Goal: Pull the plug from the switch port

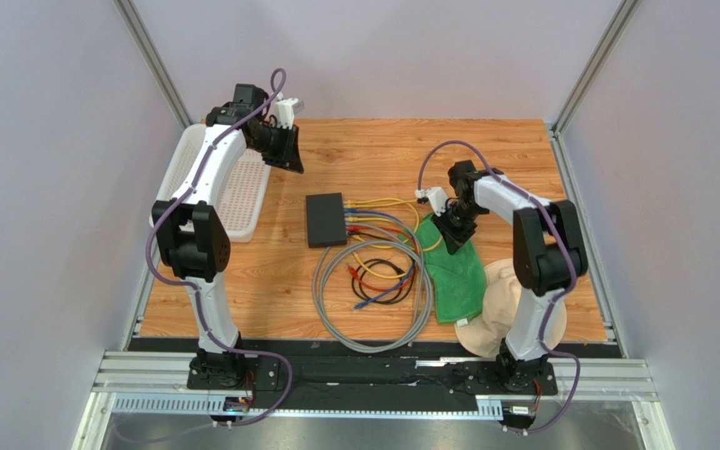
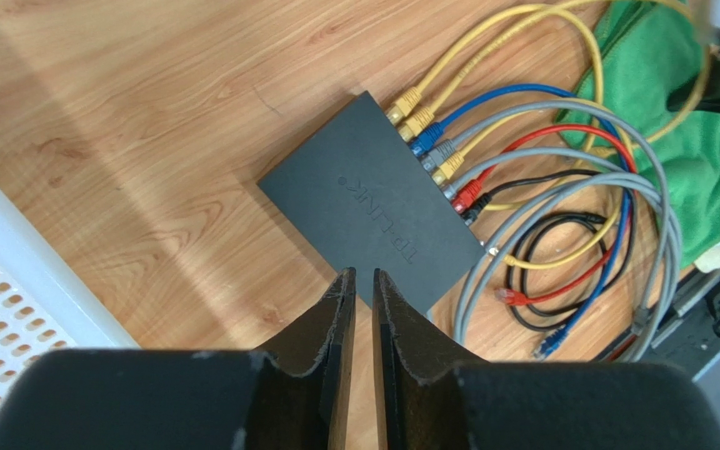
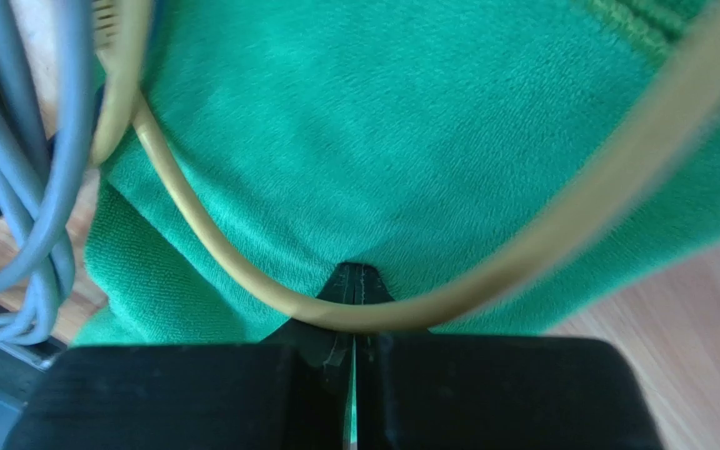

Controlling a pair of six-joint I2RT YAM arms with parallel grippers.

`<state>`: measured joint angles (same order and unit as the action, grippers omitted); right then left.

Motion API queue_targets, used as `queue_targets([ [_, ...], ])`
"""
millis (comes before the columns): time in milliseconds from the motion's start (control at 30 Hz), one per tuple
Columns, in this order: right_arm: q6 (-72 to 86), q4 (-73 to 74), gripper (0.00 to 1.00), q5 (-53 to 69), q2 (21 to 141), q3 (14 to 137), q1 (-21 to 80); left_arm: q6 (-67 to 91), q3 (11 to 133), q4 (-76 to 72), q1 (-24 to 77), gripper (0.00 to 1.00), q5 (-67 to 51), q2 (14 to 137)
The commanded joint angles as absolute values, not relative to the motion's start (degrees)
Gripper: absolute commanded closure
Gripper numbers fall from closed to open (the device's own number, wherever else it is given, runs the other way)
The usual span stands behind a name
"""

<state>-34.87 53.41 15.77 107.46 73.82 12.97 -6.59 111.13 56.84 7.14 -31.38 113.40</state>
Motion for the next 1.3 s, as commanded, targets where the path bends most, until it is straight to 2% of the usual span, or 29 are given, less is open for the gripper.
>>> queue_targets([
  [0, -30.07, 53.79, 1.00, 13.89, 116.36, 82.43, 8.62, -4.92, 112.85, 57.39, 7.56, 0.80, -32.61, 111.80],
  [267, -30.06, 46.32, 1.00, -2.81, 122.77, 98.33, -2.63, -5.45, 110.83, 57.22, 7.82, 0.81, -31.90, 110.13],
  [367, -29.88, 49.30, 1.00, -0.89, 125.77, 107.56, -4.74, -5.45, 111.00, 57.48, 8.26, 0.81, -32.96, 110.39],
  [500, -29.10, 52.12, 1.00, 9.91, 121.74, 109.52, -4.13, -5.89, 110.92, 57.39, 9.23, 0.81, -32.78, 109.52],
  [633, -30.49, 55.71, 0.66, 15.98, 112.43, 101.89, -1.68, -5.80, 109.87, 57.30, 9.58, 0.80, -32.87, 108.55],
  [667, -31.89, 56.59, 0.65, 17.74, 106.93, 96.56, -1.50, -5.80, 109.60, 57.30, 9.58, 0.80, -32.96, 108.37],
  [800, -44.53, 66.07, 0.68, 26.52, 94.24, 84.48, -1.05, -5.89, 108.46, 57.04, 9.67, 0.80, -32.87, 108.19],
  [900, -55.00, 79.50, 0.70, 27.25, 88.79, 76.24, -1.05, -5.28, 107.84, 56.52, 9.67, 0.80, -33.05, 108.89],
  [1000, -61.95, 83.23, 0.73, 24.54, 85.97, 67.46, -0.88, -4.75, 108.54, 56.43, 9.75, 0.80, -33.05, 110.30],
  [1133, -62.23, 76.31, 0.78, 14.88, 87.53, 59.07, -0.26, -4.48, 110.21, 56.60, 9.76, 0.80, -33.22, 111.88],
  [1267, -55.66, 67.08, 0.83, 6.95, 92.45, 61.34, -2.63, -5.27, 110.48, 57.04, 9.75, 0.80, -32.96, 112.32],
])
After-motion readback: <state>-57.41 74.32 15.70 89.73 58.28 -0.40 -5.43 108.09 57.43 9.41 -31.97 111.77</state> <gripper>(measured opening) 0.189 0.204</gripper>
